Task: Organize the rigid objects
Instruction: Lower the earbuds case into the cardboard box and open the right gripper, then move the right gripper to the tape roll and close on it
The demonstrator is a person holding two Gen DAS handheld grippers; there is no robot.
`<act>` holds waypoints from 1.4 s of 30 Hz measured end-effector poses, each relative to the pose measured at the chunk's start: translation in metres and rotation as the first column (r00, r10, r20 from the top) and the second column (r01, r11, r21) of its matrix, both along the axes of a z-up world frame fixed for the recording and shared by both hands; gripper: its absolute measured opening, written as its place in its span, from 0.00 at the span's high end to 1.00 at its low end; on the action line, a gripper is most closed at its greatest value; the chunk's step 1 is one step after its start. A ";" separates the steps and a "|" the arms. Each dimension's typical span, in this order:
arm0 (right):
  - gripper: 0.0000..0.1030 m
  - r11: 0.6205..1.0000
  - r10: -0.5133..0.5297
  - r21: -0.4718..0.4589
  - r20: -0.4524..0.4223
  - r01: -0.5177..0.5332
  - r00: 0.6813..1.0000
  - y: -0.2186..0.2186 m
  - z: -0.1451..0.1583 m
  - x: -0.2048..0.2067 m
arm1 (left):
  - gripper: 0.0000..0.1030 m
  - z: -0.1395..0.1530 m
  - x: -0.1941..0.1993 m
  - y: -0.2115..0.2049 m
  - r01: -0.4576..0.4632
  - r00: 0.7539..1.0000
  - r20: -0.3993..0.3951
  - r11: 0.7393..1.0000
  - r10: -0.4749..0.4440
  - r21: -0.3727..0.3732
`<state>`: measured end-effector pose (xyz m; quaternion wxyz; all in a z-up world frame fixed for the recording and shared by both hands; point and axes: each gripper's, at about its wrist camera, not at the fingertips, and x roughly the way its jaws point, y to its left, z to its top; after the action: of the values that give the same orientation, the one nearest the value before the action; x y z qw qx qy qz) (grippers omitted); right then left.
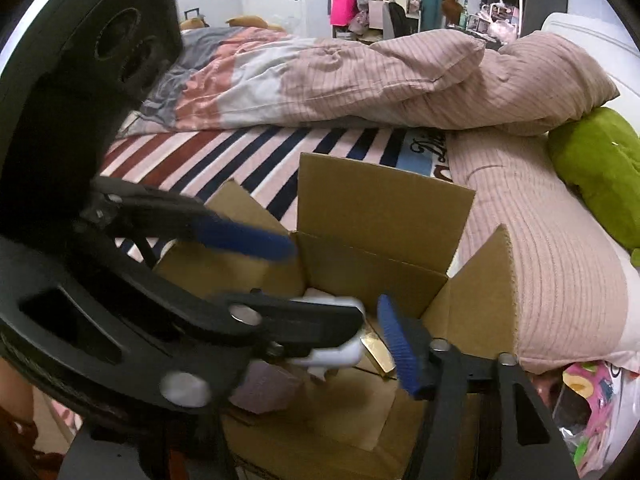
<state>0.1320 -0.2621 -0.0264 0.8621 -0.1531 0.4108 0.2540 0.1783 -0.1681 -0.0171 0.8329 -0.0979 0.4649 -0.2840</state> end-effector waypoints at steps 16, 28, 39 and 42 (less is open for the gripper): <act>0.09 0.955 0.288 0.025 0.162 -0.295 0.944 0.126 0.025 -0.069 | 0.22 0.033 -0.081 0.194 -0.361 0.926 0.184 0.916 0.330 0.174; 0.20 0.959 0.279 0.078 -0.099 -0.272 0.955 0.211 -0.096 -0.047 | 0.22 -0.059 -0.121 0.295 -0.456 0.890 0.115 0.859 0.441 0.233; 0.60 0.990 0.136 -0.018 -0.117 -0.139 0.984 0.221 -0.148 0.000 | 0.22 -0.105 -0.118 0.317 -0.465 0.884 0.038 0.864 0.467 0.193; 0.74 0.986 0.153 -0.049 -0.092 -0.158 0.984 0.230 -0.142 -0.001 | 0.22 -0.101 -0.117 0.308 -0.450 0.892 0.042 0.873 0.450 0.187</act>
<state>0.1312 -0.0324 -0.1687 0.8161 -0.1972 0.4423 0.3154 0.0617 0.1398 -0.1179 0.8808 -0.1231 0.4558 -0.0363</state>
